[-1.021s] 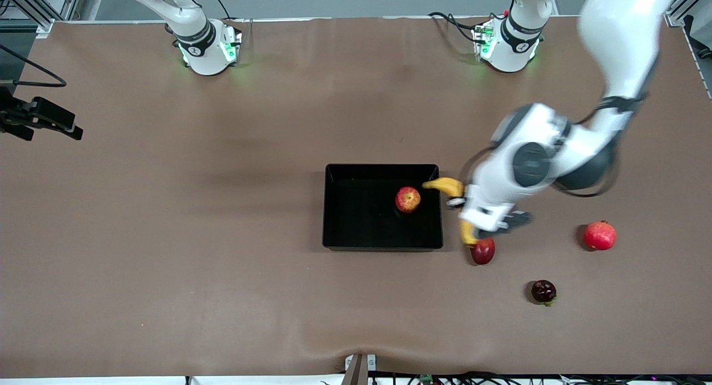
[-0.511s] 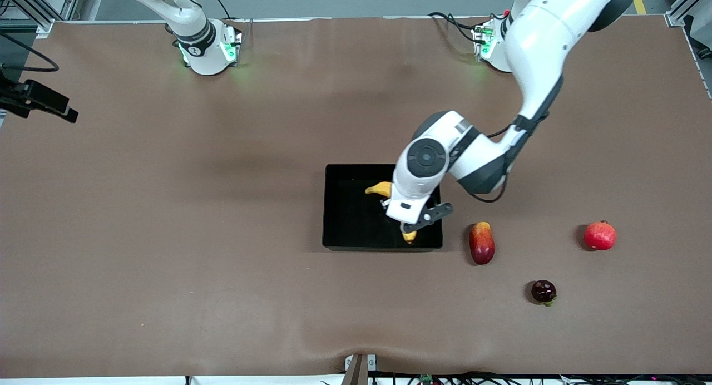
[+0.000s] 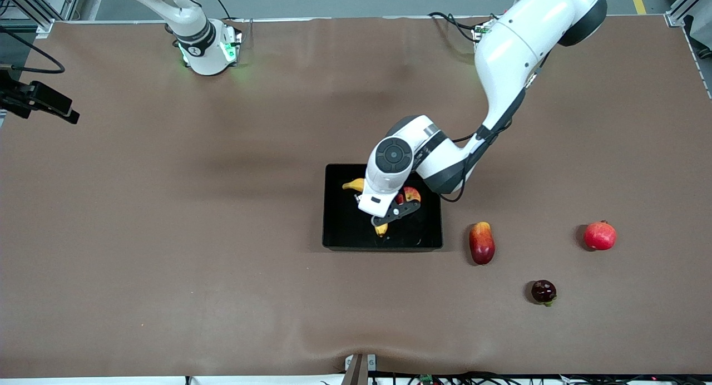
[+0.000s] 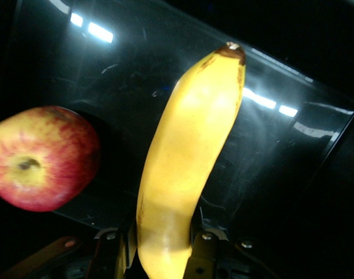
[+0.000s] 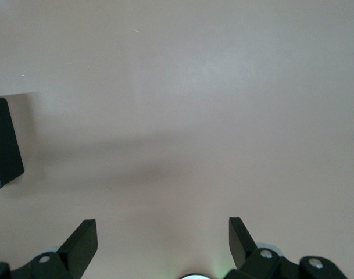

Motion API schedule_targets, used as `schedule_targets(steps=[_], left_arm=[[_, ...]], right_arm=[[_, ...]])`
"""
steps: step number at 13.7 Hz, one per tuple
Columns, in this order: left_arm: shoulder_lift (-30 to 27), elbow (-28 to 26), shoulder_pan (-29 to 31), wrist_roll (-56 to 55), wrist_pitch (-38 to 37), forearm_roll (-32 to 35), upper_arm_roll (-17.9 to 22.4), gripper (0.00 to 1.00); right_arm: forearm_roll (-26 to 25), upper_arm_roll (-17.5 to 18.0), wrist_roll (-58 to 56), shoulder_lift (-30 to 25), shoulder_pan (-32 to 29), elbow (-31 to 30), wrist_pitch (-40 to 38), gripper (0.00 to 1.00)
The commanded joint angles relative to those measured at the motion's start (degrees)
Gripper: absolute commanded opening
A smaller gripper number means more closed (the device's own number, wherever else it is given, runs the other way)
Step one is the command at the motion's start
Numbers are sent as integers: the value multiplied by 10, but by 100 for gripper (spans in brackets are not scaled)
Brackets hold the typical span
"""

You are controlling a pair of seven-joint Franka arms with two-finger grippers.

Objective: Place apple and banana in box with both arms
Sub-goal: 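Carry the banana over the tray and lower it with the left gripper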

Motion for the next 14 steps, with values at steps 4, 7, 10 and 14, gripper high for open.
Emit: schedule_targets(steps=[4, 7, 10, 14], left_arm=[[34, 17, -18, 5, 30, 1, 22, 34], [26, 18, -18, 33, 30, 3, 23, 100], [-19, 18, -3, 33, 21, 4, 23, 100], [-148, 11, 85, 65, -61, 2, 19, 100]], right_arm=[[-6, 9, -21, -22, -12, -34, 12, 100], [-6, 11, -19, -23, -11, -29, 2, 100], [-7, 11, -17, -23, -10, -26, -1, 100], [-4, 11, -18, -21, -4, -21, -1, 100]])
